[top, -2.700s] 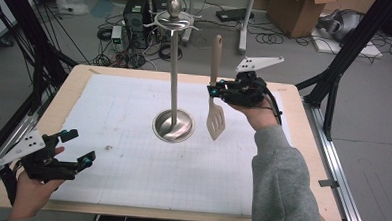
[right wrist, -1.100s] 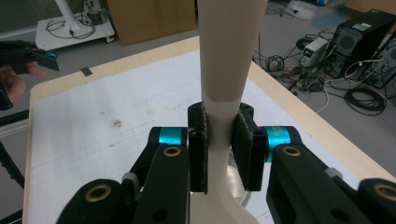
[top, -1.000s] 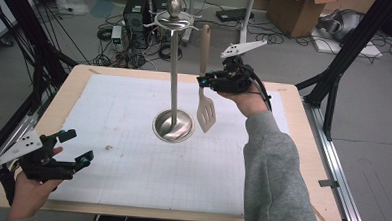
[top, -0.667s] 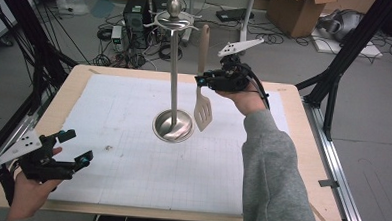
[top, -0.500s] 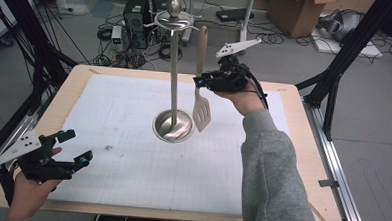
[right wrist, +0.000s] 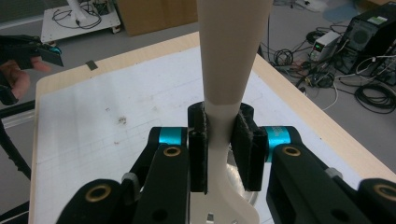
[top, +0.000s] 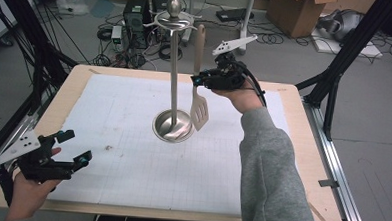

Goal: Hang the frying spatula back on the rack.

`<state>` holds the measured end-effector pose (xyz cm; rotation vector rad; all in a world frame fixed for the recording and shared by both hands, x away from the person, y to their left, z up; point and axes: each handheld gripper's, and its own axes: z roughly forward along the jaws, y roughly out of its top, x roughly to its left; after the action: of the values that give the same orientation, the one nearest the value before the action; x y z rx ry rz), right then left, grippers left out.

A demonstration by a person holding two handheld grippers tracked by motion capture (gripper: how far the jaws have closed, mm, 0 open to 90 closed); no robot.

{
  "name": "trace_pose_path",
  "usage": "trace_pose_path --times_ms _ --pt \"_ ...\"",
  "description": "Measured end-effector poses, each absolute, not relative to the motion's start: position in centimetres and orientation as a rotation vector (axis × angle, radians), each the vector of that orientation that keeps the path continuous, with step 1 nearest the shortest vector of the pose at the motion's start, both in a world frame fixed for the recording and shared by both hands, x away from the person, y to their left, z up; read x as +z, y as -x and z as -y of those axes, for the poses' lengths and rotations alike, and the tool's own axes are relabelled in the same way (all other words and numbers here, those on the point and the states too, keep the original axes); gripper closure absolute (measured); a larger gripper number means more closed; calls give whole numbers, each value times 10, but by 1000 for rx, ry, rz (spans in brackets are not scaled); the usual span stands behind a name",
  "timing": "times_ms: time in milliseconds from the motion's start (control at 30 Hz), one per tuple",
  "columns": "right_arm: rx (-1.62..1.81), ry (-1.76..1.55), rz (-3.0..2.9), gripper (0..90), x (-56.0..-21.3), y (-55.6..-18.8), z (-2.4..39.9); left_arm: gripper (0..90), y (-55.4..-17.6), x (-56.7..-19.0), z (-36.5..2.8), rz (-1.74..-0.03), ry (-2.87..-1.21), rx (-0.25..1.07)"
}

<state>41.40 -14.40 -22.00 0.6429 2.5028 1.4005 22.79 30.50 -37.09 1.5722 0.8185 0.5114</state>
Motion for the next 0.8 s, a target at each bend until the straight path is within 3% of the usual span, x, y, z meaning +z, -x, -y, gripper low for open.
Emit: trace_pose_path --times_ms 800 --pt "1376 -636 -2530 772 -223 -417 133 26 -227 -372 -306 -824 -1573 512"
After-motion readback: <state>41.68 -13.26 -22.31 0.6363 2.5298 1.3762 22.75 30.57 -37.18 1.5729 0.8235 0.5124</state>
